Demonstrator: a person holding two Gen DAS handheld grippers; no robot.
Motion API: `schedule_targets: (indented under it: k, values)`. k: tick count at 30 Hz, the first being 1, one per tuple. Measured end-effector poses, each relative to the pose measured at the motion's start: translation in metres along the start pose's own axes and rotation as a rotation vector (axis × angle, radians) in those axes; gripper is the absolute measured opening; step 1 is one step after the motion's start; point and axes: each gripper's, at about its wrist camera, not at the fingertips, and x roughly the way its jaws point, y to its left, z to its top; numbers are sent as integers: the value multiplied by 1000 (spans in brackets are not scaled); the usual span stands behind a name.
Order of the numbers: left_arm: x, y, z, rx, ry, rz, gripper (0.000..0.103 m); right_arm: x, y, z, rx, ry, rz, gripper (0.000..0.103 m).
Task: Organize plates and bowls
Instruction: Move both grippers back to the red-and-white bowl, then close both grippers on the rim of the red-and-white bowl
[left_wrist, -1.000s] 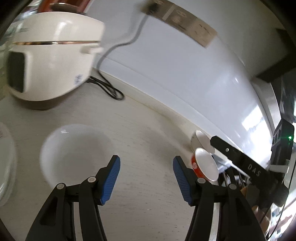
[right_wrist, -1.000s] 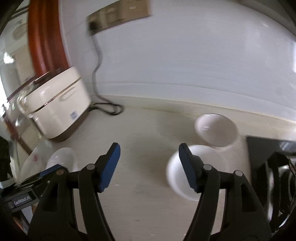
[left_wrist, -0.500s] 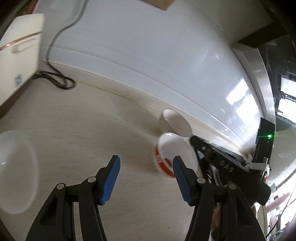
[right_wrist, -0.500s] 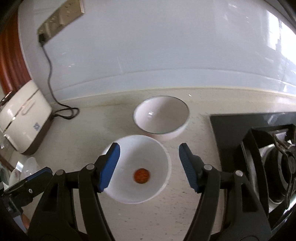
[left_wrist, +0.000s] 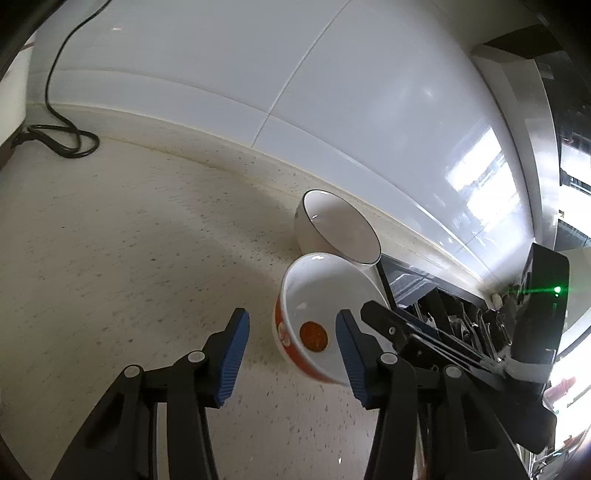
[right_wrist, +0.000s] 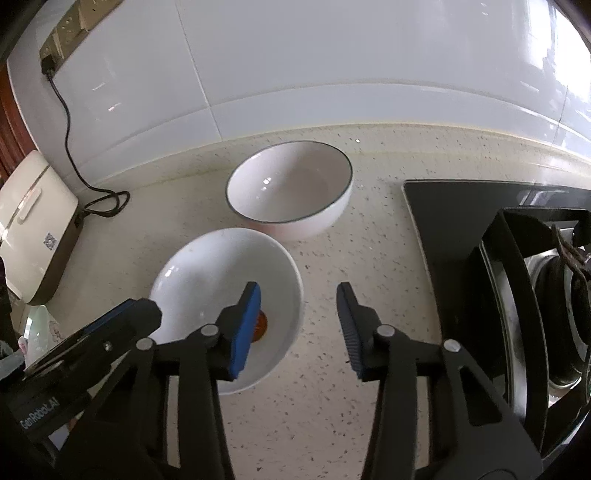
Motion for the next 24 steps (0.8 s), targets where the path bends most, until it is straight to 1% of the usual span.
schedule_targets:
  k: [1, 3, 5, 9, 13, 15, 17, 20, 22, 24]
  values:
    - [4, 0, 0, -2, 7, -9, 45, 2, -1, 0, 2, 10, 0, 36]
    - [12, -1, -1, -4, 32, -31, 43, 5, -1, -1, 1, 22, 1, 28]
    - [20, -1, -3, -4, 50, -16, 42, 4, 0, -2, -11, 20, 1, 25]
    - [26, -3, -4, 5, 58, -8, 38, 6, 4, -3, -30, 24, 14, 17]
    - [30, -2, -5, 9, 60, 7, 30, 6, 7, -5, -43, 13, 7, 17]
    - [30, 0, -5, 3, 56, 5, 29, 5, 10, -5, -50, 9, 14, 17]
    - [30, 0, -5, 0, 47, 18, 28, 4, 14, -5, -62, 3, 19, 17]
    - [26, 5, -5, -12, 38, 40, 23, 1, 22, -6, -89, -12, 24, 17]
    - [25, 7, -5, -14, 32, 58, 17, -2, 27, -7, -106, -26, 28, 17]
    - [20, 9, -4, -15, 20, 76, 15, -6, 30, -8, -114, -44, 35, 17]
